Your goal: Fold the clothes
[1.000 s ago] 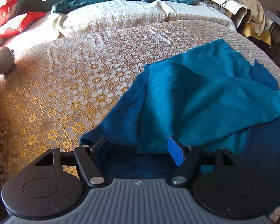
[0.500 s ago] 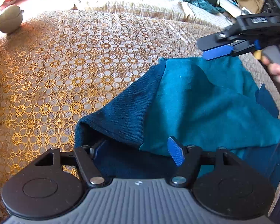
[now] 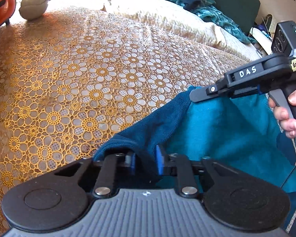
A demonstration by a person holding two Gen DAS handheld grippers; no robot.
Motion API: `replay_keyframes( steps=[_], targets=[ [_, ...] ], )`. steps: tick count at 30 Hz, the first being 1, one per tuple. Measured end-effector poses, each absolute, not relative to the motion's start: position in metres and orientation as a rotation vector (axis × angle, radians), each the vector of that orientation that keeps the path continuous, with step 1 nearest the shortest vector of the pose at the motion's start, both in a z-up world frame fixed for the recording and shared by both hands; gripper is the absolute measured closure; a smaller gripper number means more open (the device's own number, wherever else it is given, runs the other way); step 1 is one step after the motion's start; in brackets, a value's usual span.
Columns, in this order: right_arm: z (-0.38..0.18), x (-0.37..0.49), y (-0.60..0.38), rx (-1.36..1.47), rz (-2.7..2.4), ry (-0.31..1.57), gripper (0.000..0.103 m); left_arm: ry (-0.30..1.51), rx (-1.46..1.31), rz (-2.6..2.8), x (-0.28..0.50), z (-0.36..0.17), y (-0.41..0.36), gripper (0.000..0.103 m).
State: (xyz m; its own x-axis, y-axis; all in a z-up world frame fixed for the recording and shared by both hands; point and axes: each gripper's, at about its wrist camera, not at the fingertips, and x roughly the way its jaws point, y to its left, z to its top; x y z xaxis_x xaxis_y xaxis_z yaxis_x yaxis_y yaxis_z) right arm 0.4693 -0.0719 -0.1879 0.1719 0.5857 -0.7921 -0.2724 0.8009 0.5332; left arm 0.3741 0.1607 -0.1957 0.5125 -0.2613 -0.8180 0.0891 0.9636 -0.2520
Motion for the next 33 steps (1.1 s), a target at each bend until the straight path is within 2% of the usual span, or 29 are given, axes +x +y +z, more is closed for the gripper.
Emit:
replay_keyframes(
  steps=[5,12,17,25,33],
  targets=[
    [-0.175,0.486,-0.062,0.298,0.648,1.217,0.0,0.97,-0.256,-0.121,0.375,-0.197,0.178,0.092],
    [-0.205,0.5,-0.064,0.352,0.623,1.271,0.0,0.978,-0.319,-0.092,0.377,-0.196,0.187,0.091],
    [-0.171,0.49,-0.097,0.327,0.608,1.201,0.0,0.941,-0.362,-0.077,0.372,-0.184,0.205,0.091],
    [-0.155,0.426,-0.167,0.342,0.59,1.2,0.0,1.031,-0.365,-0.074,0.365,-0.188,0.212,0.09],
    [-0.178,0.354,-0.254,0.482,0.467,1.252,0.0,0.951,-0.218,-0.109,0.333,-0.159,0.207,0.09]
  ],
)
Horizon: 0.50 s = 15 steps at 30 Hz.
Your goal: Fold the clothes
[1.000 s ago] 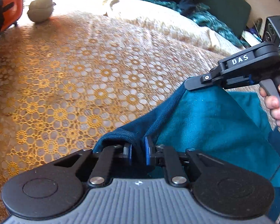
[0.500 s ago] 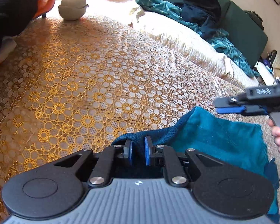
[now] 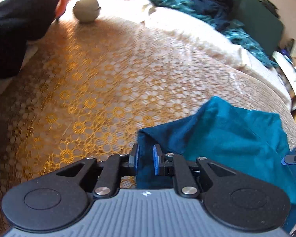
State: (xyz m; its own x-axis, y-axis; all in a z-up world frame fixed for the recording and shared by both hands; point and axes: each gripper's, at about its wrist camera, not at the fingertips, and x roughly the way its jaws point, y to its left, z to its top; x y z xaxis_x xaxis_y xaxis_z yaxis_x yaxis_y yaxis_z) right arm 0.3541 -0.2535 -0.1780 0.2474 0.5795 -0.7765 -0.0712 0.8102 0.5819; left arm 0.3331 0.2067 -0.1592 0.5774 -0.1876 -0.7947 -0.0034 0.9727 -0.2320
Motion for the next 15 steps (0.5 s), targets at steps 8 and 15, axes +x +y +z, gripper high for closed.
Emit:
replay_keyframes(
  steps=[8,15],
  targets=[
    [-0.16,0.316,-0.272,0.41,0.373,1.178,0.0,0.861,-0.109,-0.272,0.345,-0.16,0.127,0.032],
    [-0.159,0.296,-0.287,0.424,0.342,1.203,0.0,0.885,-0.023,-0.362,0.352,-0.168,0.081,0.032]
  ],
)
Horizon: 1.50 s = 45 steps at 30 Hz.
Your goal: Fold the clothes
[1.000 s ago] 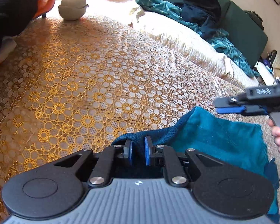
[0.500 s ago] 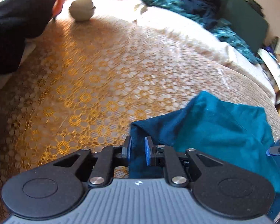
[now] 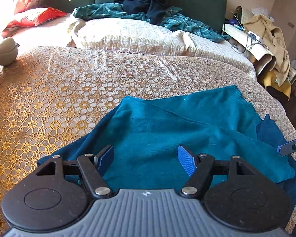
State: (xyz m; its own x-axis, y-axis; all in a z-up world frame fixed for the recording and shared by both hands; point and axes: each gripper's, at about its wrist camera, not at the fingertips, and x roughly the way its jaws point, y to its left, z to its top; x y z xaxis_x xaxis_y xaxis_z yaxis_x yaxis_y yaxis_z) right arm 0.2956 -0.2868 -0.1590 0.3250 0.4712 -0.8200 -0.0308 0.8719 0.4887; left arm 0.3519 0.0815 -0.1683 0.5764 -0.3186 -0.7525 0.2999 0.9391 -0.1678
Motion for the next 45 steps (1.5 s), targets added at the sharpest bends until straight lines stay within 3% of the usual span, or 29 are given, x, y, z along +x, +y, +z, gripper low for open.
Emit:
replay_keyframes(
  steps=[9,21,23,29,45],
  targets=[
    [-0.188,0.284,-0.296,0.432,0.275,1.258,0.0,0.95,0.045,-0.316,0.355,-0.204,0.079,0.032],
    [-0.157,0.245,-0.296,0.288,0.249,1.201,0.0,0.855,0.1,-0.361,0.296,-0.172,0.07,0.032],
    [-0.153,0.236,-0.296,0.28,0.24,1.168,0.0,0.839,0.107,-0.357,0.28,-0.167,0.067,0.028],
    [-0.15,0.204,-0.296,0.255,0.228,1.103,0.0,0.805,0.093,-0.333,0.231,-0.157,0.065,0.002],
    [-0.148,0.088,-0.249,0.126,0.357,0.869,0.0,0.896,0.008,-0.213,0.113,-0.169,0.069,0.002]
  ],
)
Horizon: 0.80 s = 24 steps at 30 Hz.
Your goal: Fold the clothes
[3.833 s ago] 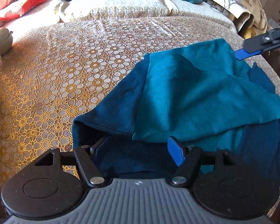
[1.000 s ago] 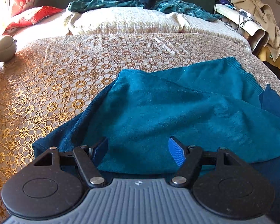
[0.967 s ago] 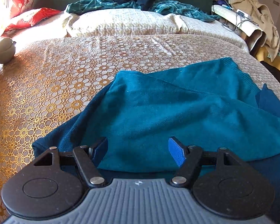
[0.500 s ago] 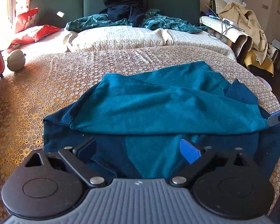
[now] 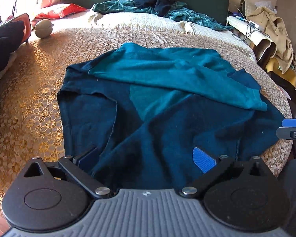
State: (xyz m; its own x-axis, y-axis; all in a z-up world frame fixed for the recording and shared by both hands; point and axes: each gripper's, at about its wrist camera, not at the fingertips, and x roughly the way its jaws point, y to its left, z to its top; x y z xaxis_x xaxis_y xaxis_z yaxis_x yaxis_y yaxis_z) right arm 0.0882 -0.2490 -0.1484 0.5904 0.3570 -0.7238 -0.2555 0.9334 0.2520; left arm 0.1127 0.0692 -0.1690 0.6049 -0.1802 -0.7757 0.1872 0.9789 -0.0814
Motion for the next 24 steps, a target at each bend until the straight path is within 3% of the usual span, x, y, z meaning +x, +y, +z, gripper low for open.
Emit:
replay_keyframes(
  steps=[12,22,24],
  targets=[
    [-0.177,0.064,-0.152,-0.028,0.695,0.939,0.0,0.772,0.34,-0.186,0.088,-0.18,0.052,0.002],
    [-0.178,0.078,-0.136,-0.029,0.656,0.941,0.0,0.818,0.218,-0.23,0.108,-0.189,0.07,0.002],
    [-0.181,0.08,-0.133,-0.036,0.648,0.955,0.0,0.836,0.197,-0.203,0.112,-0.193,0.071,0.009]
  ],
)
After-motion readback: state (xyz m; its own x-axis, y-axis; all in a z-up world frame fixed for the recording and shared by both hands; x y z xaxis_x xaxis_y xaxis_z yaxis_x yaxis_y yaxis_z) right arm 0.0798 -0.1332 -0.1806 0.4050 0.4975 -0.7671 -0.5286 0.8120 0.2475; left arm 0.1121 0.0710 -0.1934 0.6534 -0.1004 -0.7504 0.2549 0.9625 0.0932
